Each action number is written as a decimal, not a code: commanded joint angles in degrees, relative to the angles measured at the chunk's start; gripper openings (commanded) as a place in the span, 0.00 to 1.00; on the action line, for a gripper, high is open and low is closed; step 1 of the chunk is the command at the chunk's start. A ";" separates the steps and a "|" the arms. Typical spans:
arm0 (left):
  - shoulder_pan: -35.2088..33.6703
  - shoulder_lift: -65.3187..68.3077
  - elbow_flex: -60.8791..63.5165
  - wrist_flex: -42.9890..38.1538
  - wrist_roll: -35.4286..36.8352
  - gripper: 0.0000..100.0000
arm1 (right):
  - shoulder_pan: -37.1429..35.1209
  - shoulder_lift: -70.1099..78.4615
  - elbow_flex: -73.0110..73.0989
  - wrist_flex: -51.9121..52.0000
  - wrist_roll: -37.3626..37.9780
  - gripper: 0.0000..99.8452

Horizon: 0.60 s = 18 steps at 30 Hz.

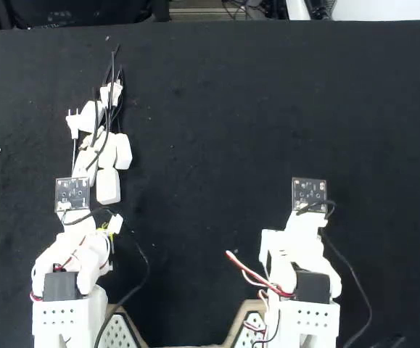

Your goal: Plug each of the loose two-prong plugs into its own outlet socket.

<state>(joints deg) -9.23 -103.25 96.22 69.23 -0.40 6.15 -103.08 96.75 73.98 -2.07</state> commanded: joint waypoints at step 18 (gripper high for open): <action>0.13 0.00 1.19 -0.26 0.35 0.06 | 0.88 -4.35 -0.13 0.26 -0.09 0.01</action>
<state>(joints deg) -9.23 -103.25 96.22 69.23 -0.40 6.15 -103.08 96.75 73.98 -2.07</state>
